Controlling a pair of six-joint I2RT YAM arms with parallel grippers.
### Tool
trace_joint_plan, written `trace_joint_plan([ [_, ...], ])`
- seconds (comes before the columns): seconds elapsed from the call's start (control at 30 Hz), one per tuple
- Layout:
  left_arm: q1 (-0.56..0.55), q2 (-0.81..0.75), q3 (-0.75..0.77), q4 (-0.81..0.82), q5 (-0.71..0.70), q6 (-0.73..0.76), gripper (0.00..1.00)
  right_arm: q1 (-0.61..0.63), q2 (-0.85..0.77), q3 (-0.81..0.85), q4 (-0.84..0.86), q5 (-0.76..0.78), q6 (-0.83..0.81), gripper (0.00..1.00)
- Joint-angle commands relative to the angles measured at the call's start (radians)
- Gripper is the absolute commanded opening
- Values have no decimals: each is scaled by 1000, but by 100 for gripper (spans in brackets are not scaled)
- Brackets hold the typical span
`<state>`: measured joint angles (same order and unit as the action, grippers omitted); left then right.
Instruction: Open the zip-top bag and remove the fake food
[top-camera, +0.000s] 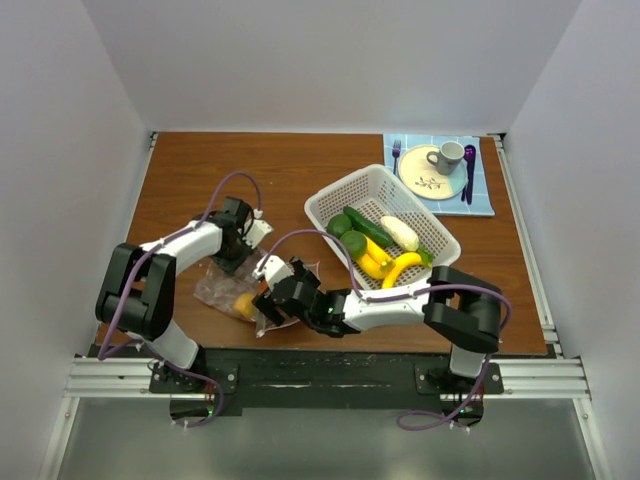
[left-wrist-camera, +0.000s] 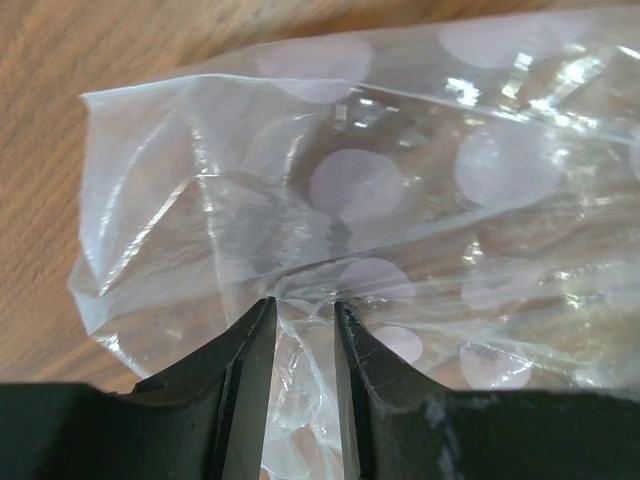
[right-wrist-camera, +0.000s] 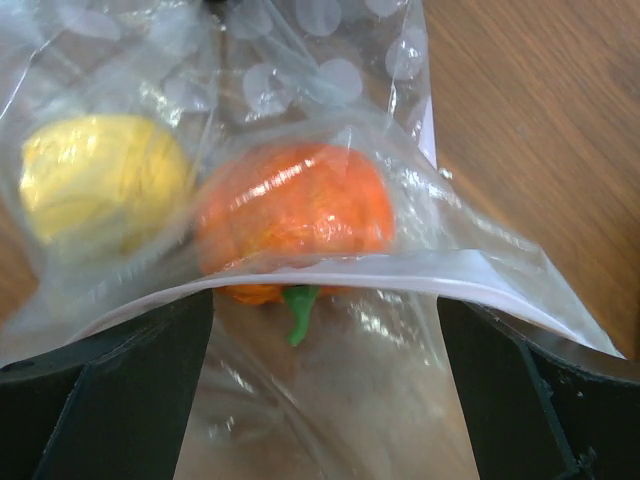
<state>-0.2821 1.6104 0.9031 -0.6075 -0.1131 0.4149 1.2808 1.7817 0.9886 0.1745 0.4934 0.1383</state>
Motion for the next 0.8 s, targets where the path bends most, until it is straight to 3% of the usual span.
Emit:
trace_joint_plan([
  [0.0, -22, 29, 31, -37, 29, 16, 34, -41, 33, 53, 132, -78, -71, 99],
  [0.4, -103, 109, 65, -49, 13, 19, 33, -80, 192, 137, 191, -159, -75, 96],
  [0.5, -101, 111, 57, -46, 1, 22, 33, -86, 179, 98, 217, -177, -63, 86],
  [0.6, -91, 109, 30, -23, -20, 27, 33, -90, 148, 50, 241, -187, -46, 66],
  [0.63, -83, 112, 22, -14, -28, 28, 33, -90, 112, 29, 246, -191, -43, 50],
  [0.67, -75, 117, 8, -6, -43, 30, 33, -90, 92, 18, 241, -191, -37, 44],
  [0.77, -23, 129, -12, 26, -66, 38, 32, -89, -17, -34, 223, -208, -11, 33],
])
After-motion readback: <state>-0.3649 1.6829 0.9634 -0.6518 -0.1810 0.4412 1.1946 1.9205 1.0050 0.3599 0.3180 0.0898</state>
